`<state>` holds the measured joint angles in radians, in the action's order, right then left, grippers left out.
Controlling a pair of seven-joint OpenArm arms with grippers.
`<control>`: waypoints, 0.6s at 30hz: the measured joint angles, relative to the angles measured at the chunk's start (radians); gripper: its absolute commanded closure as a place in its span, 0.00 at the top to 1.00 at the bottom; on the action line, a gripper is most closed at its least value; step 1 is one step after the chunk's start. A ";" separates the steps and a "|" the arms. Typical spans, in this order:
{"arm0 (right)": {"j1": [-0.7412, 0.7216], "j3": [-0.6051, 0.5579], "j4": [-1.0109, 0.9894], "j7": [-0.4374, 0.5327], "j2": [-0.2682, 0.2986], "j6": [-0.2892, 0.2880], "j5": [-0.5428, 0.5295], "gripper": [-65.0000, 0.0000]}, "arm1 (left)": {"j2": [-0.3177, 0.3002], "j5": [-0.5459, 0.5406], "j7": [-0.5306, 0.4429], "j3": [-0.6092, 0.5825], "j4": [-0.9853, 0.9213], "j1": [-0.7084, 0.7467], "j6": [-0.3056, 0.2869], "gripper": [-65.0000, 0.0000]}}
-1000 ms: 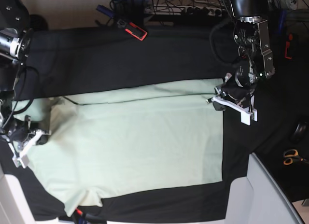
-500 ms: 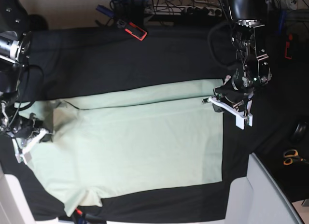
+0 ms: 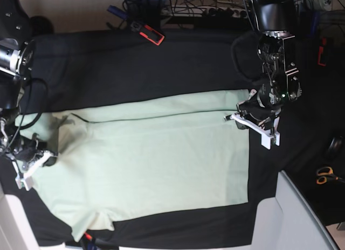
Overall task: Fold the T-shirt properly
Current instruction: 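Lift the held edge and fold it over the shirt body toward the hem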
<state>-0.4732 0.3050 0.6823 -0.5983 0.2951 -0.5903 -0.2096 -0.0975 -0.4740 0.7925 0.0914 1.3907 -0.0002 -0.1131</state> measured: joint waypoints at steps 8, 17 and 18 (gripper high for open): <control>-0.009 -0.090 0.000 0.027 -0.005 0.001 0.000 0.00 | -0.003 0.000 0.000 0.007 -0.002 -0.008 0.000 0.00; -0.009 -0.090 0.000 0.030 -0.002 0.008 0.000 0.00 | -0.002 0.000 0.000 0.008 -0.002 -0.028 0.000 0.00; -0.009 -0.090 0.000 0.030 -0.002 0.008 0.000 0.00 | -0.002 -0.001 0.000 0.008 -0.002 -0.031 0.000 0.00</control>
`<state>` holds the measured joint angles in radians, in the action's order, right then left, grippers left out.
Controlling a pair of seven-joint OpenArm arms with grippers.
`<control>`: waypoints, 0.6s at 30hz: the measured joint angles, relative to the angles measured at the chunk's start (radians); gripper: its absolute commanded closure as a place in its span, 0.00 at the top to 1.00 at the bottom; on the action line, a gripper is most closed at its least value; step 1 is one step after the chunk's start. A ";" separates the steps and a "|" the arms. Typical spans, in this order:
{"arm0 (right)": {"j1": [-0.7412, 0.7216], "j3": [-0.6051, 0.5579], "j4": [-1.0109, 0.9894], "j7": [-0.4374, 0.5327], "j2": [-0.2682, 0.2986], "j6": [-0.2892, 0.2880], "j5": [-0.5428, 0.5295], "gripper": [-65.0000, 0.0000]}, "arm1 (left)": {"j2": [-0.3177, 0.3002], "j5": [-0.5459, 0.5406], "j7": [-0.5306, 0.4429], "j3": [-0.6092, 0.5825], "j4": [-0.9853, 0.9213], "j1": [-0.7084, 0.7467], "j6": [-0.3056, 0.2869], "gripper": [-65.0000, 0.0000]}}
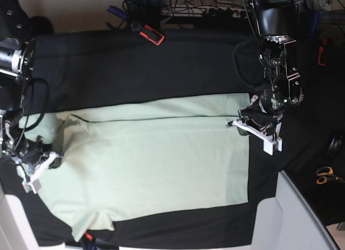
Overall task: Fold the T-shirt properly
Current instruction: 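Lift the held edge and fold it over the shirt body toward the hem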
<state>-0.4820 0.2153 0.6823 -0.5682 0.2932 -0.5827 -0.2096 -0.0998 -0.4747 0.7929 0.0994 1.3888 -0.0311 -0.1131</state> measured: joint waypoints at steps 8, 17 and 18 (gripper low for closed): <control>-0.005 0.000 0.000 0.030 0.000 0.000 0.000 0.00 | 0.005 -0.001 0.000 0.044 -0.001 -0.007 -0.001 0.00; -0.042 0.000 -0.098 0.040 0.000 0.000 0.000 0.00 | 0.000 0.000 0.000 0.060 -0.006 0.014 0.000 0.00; -0.042 0.000 -0.098 0.040 0.000 0.000 0.000 0.00 | 0.000 0.000 -0.006 0.057 -0.015 0.013 0.000 0.00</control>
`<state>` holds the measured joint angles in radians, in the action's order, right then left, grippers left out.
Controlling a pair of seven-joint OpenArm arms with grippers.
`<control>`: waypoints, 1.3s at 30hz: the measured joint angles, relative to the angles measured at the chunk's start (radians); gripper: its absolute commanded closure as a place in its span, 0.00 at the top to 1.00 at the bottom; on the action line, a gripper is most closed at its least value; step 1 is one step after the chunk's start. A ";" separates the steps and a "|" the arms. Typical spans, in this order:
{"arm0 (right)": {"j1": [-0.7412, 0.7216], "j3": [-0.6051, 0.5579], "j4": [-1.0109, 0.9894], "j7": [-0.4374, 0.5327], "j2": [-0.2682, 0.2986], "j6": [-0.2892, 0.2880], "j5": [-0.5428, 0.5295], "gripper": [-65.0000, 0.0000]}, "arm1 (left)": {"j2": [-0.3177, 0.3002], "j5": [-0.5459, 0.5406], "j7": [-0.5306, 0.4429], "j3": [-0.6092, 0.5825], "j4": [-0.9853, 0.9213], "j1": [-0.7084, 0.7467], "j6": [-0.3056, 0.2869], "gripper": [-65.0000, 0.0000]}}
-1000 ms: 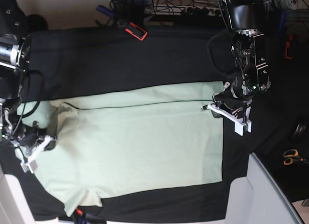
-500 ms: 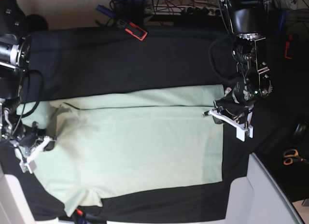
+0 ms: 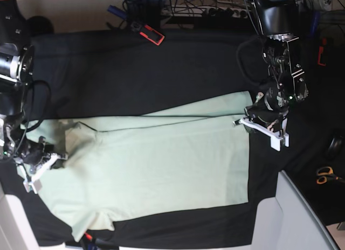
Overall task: Fold the T-shirt properly
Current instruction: 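Lift the held edge and fold it over the shirt body toward the hem, then open both grippers and raise them off the folded edge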
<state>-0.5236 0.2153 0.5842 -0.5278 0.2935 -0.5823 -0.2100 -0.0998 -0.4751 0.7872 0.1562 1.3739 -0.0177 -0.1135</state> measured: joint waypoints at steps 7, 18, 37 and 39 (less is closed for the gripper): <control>-0.002 0.000 0.000 0.035 0.000 0.000 0.000 0.00 | 0.000 0.003 0.005 0.000 -0.036 -0.005 0.000 0.00; -0.001 0.112 0.002 0.038 -0.007 -0.004 -0.010 0.93 | -0.001 0.001 0.008 0.012 0.081 0.012 0.000 0.57; 0.346 0.847 0.515 -0.193 -0.243 0.002 0.000 0.90 | -0.025 -0.004 0.002 0.003 0.329 0.401 0.000 0.57; 0.341 0.844 0.459 -0.169 -0.243 -0.016 -0.005 0.89 | -0.024 -0.005 0.002 0.001 0.298 0.402 0.000 0.57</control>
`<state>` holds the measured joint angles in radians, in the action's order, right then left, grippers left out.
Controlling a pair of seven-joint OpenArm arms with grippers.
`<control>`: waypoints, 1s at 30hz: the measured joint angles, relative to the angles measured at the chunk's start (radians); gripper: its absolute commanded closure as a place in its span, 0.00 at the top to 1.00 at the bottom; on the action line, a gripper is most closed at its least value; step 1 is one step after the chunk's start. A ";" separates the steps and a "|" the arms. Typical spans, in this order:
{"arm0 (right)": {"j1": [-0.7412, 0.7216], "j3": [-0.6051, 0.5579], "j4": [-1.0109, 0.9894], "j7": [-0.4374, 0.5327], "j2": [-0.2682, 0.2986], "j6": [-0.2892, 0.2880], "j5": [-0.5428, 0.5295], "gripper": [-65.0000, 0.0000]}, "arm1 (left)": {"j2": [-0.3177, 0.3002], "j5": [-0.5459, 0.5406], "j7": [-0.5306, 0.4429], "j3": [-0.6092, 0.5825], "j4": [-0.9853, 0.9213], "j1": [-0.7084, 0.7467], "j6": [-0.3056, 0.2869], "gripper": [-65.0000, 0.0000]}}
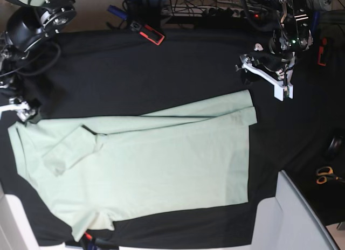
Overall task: Fold the T-shirt properly
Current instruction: 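Open both grippers and raise them off the folded edge, then grasp the folded edge again with both grippers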
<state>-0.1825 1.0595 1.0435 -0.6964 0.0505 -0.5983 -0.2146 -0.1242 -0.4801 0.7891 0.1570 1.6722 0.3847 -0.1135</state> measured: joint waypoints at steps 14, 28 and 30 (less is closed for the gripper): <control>-0.036 0.043 -0.224 0.120 0.090 -0.106 -0.021 0.88 | 0.077 0.000 -0.034 0.013 -0.145 -0.041 -0.004 0.57; -0.190 0.048 -0.647 0.277 0.271 -0.097 -0.022 0.88 | 0.080 0.001 -0.042 0.014 -0.145 -0.041 -0.003 0.57; -0.194 0.048 -0.648 0.277 0.267 -0.097 -0.021 0.86 | 0.080 0.001 -0.042 0.014 -0.145 -0.041 -0.003 0.57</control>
<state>-0.3767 1.1076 0.3958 -0.4194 0.3176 -0.6952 -0.2359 -0.0444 -0.4793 0.7475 0.1715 1.5276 0.3439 -0.1169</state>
